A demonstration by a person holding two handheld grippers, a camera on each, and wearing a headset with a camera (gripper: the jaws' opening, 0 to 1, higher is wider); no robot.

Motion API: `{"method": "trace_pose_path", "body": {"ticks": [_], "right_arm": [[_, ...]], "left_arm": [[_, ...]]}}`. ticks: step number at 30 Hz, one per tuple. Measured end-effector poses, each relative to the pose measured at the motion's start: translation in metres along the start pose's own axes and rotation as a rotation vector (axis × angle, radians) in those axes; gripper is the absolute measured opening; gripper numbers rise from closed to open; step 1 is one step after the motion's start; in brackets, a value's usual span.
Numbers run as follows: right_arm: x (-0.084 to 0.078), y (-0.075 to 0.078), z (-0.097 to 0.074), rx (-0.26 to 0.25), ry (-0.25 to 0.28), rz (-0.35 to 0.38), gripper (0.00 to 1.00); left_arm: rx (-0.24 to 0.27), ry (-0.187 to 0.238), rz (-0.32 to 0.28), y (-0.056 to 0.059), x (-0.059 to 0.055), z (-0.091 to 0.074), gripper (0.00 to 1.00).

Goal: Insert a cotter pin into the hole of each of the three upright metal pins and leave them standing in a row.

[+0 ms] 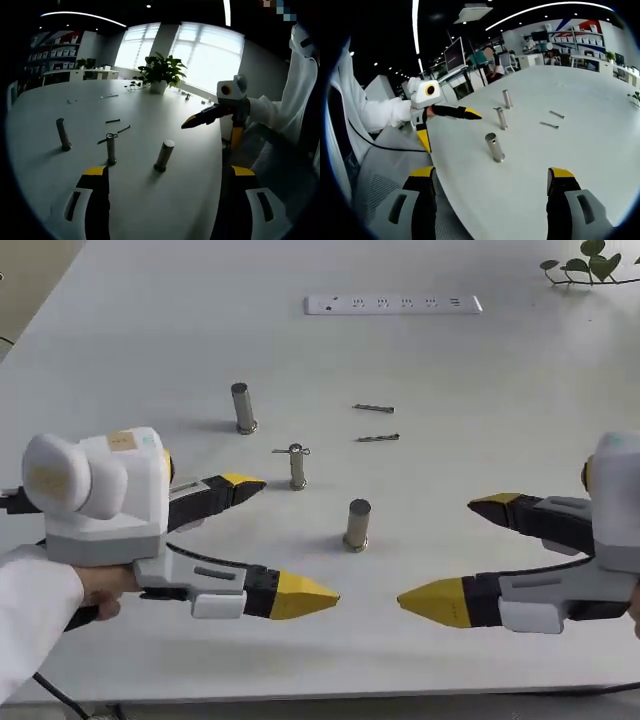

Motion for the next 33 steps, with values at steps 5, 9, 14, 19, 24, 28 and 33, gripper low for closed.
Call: {"method": "trace_pose_path", "body": {"ticks": [5,9,14,19,24,28,33], "right_arm": [[0.004,0.001,0.000,0.004,0.000,-0.008,0.90],[0.010,0.006,-0.001,0.008,-0.004,-0.021,0.89],[0.021,0.018,-0.005,0.009,0.000,-0.045,0.88],[0.036,0.037,-0.005,-0.001,0.000,-0.067,0.83],[0.044,0.051,0.003,-0.001,-0.043,-0.143,0.81],[0.048,0.068,0.016,-0.008,-0.060,-0.160,0.73],[0.048,0.080,0.033,0.009,-0.142,-0.280,0.67]], "left_arm": [[0.012,-0.012,0.001,0.004,-0.001,-0.005,0.99],[0.010,-0.039,0.016,0.008,-0.002,-0.008,0.99],[0.018,-0.079,0.029,0.006,-0.005,-0.015,0.99],[0.013,-0.081,0.034,0.011,-0.003,-0.021,0.99],[0.040,-0.069,0.038,0.011,-0.002,-0.028,0.99],[0.059,-0.046,0.018,0.008,-0.002,-0.034,0.99],[0.084,-0.058,-0.003,0.008,-0.012,-0.043,0.99]]}}
Point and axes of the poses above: the centre of the closed fingertips' face, and the gripper's own axes: z roughly forward along the fingers, y roughly to its right, x roughly out of its top, the point moved 2 cm from there along -z, roughly backward along the fingers, and after that the axes turned 13 degrees about -x, right-handed, at the moved point
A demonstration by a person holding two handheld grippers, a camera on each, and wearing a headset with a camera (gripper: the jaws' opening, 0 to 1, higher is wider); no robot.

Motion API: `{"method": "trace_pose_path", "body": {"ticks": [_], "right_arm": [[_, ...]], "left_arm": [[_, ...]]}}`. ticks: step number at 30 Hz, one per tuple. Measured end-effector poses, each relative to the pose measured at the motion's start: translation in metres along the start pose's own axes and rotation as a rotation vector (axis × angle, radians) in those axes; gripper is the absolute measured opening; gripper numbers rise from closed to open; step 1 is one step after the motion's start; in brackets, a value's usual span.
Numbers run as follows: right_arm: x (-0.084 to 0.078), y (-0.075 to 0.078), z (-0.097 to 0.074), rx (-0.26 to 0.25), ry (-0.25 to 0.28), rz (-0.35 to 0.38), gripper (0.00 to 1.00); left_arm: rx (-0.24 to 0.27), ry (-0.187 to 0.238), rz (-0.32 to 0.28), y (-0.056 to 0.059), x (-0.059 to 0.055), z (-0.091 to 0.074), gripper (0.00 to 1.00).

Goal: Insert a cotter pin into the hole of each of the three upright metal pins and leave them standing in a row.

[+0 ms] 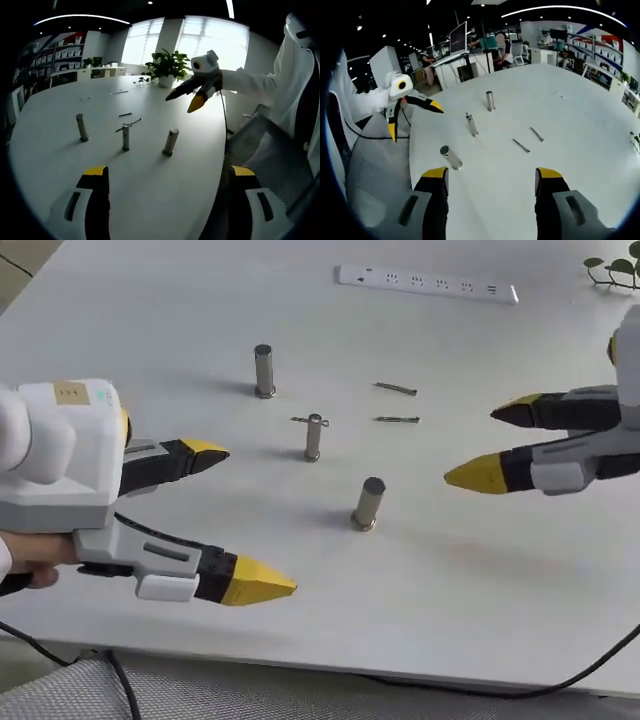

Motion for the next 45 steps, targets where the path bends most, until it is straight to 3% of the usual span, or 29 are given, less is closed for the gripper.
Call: {"method": "trace_pose_path", "body": {"ticks": [7,10,15,19,22,25,32,35,37,45], "right_arm": [[0.001,0.011,0.034,0.027,-0.113,-0.170,0.54],[0.002,0.023,0.049,0.014,-0.151,-0.265,0.51],[0.006,0.031,0.076,0.040,-0.165,-0.263,0.35],[0.008,0.034,0.089,0.035,-0.188,-0.310,0.34],[0.009,0.035,0.096,0.047,-0.195,-0.329,0.21],[0.007,0.038,0.100,0.050,-0.213,-0.335,0.10],[0.008,0.043,0.106,0.037,-0.229,-0.362,0.08],[0.007,0.040,0.108,0.062,-0.248,-0.376,0.03],[0.005,0.037,0.109,0.079,-0.264,-0.404,0.04],[0.007,0.034,0.110,0.080,-0.299,-0.527,0.00]], "left_arm": [[0.046,0.038,-0.039,-0.004,-0.004,-0.014,0.99],[0.061,0.047,-0.041,-0.006,-0.005,-0.018,0.99],[0.076,0.065,-0.055,-0.009,-0.008,-0.022,0.99],[0.064,0.071,-0.094,-0.008,-0.014,-0.023,0.99],[0.050,0.041,-0.068,-0.002,-0.016,-0.022,0.99],[0.048,0.046,-0.070,-0.001,-0.015,-0.023,0.99],[0.037,0.079,-0.087,-0.002,-0.013,-0.024,0.92],[0.028,0.061,-0.088,-0.002,-0.015,-0.023,0.92],[0.028,0.049,-0.089,-0.003,-0.017,-0.023,0.91],[0.041,0.066,-0.104,-0.007,-0.020,-0.024,0.89]]}}
Point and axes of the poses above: the centre of the closed fingertips' face, and the gripper's own axes: z roughly forward along the fingers, y roughly to its right, x roughly out of its top, the point moved 2 cm from there along -z, roughly backward along the fingers, and after that the axes turned 13 degrees about -x, right-handed, at the moved point
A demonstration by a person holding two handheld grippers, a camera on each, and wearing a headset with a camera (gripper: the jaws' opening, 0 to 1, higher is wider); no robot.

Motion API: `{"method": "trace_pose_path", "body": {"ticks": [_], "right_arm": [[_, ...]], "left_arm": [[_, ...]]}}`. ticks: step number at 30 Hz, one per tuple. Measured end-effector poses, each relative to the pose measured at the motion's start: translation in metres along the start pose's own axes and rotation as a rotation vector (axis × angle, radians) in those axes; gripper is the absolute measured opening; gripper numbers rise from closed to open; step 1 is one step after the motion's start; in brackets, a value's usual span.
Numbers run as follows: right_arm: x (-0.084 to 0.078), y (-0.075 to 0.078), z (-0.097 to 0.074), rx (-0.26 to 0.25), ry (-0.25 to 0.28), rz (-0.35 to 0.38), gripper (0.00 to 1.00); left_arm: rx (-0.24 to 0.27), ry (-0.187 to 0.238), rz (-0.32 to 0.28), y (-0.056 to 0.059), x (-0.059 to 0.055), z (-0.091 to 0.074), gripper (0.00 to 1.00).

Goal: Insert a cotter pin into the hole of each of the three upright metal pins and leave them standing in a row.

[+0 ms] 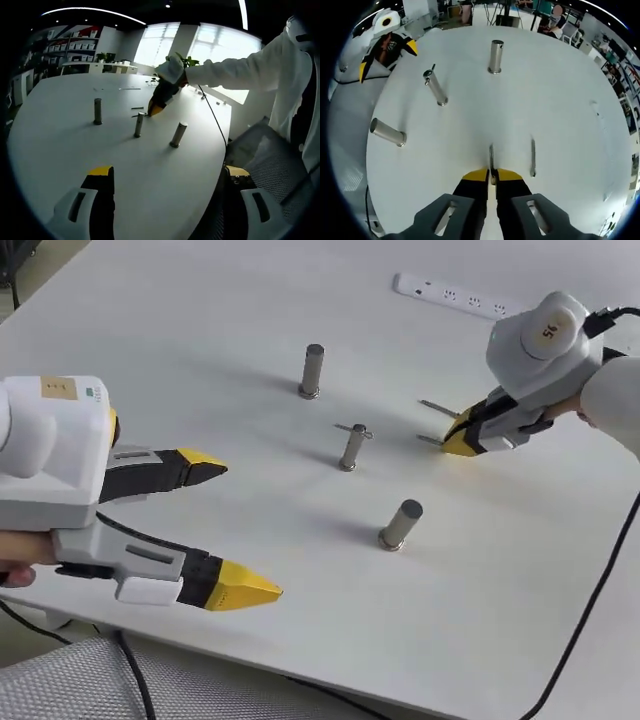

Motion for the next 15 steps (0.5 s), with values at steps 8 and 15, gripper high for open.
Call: {"method": "trace_pose_path", "body": {"ticks": [8,15], "right_arm": [[0.002,0.004,0.002,-0.056,-0.063,-0.061,0.00],[0.000,0.010,0.005,-0.046,-0.058,0.062,0.00]], "left_arm": [[0.015,-0.002,-0.005,-0.004,-0.003,0.000,0.90],[0.026,0.000,-0.002,-0.005,0.000,0.004,0.90]]}}
Point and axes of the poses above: the centre of the closed fingertips' face, and the gripper's own axes: z roughly forward along the fingers, y roughly to its right, x roughly out of its top, the point moved 2 cm from there along -z, roughly backward along the fingers, and after that the axes turned 13 degrees about -x, right-handed, at the moved point
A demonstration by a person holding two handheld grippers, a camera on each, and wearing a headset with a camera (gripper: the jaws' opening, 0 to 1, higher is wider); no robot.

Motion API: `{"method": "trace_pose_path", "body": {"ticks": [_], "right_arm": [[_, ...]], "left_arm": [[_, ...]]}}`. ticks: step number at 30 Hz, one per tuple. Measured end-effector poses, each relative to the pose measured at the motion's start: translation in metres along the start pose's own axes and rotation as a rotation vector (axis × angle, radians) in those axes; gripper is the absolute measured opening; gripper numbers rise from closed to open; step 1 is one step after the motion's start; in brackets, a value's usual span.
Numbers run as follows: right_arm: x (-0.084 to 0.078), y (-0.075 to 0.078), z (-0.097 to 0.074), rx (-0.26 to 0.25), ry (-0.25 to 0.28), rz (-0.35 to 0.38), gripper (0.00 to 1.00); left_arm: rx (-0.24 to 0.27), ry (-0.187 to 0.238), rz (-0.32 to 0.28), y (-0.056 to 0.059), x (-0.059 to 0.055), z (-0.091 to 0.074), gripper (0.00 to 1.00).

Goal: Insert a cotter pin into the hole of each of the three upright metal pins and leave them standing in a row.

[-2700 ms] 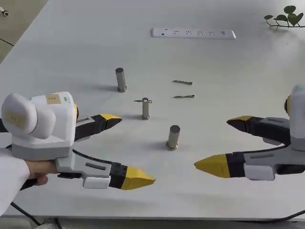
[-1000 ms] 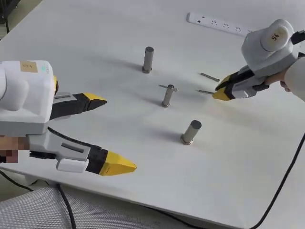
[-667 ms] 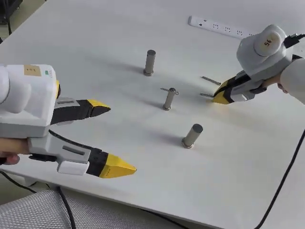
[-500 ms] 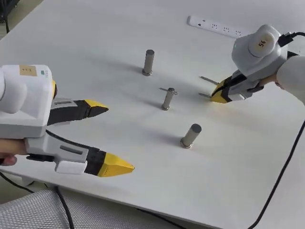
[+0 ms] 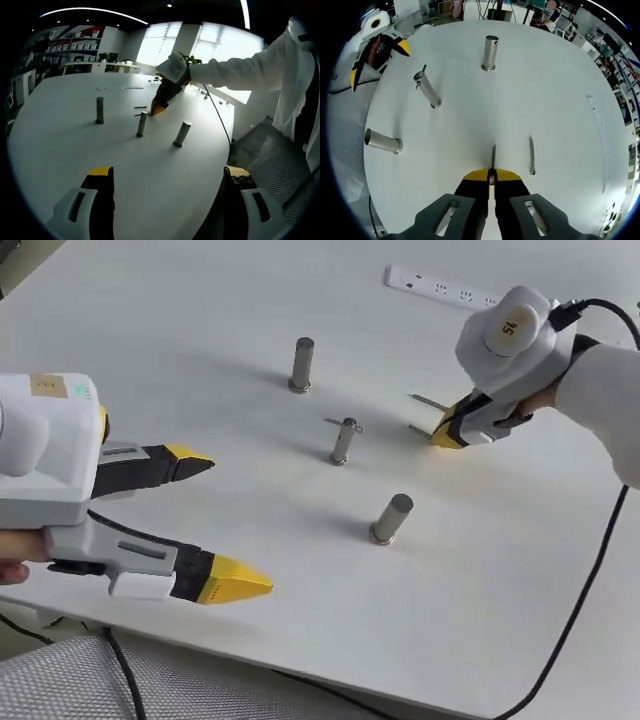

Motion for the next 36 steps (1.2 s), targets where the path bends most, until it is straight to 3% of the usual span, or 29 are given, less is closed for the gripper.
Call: {"method": "trace_pose_path", "body": {"ticks": [8,14,18,21,25,31,36], "right_arm": [[0.000,-0.005,-0.002,0.011,-0.003,-0.037,0.00],[0.003,-0.003,-0.010,-0.040,0.027,-0.100,0.00],[0.008,-0.005,-0.024,-0.063,0.068,-0.103,0.00],[0.017,-0.005,-0.037,-0.106,0.159,-0.133,0.00],[0.017,-0.005,-0.056,-0.148,0.204,-0.130,0.00],[0.020,-0.011,-0.082,-0.190,0.278,-0.106,0.00],[0.023,-0.026,-0.106,-0.201,0.349,-0.054,0.00]], "left_arm": [[-0.027,-0.016,-0.004,0.007,0.002,0.009,0.89],[-0.020,-0.020,-0.006,0.008,0.005,0.011,0.88],[-0.024,-0.024,-0.021,0.009,0.003,0.014,0.89],[-0.025,-0.031,-0.017,0.010,0.004,0.016,0.89],[-0.011,-0.018,-0.014,0.008,0.010,0.019,0.91],[0.017,-0.012,-0.026,0.003,0.017,0.022,0.81],[0.012,-0.022,0.002,0.007,0.024,0.028,0.73]]}}
Point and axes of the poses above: the centre of the closed fingertips' face, and the gripper's own axes: z roughly forward along the fingers, y roughly to its right, x roughly out of its top, the point moved 2 cm from there along -z, roughly backward along the fingers, and after that the axes turned 13 degrees about -x, right-handed, at the moved point
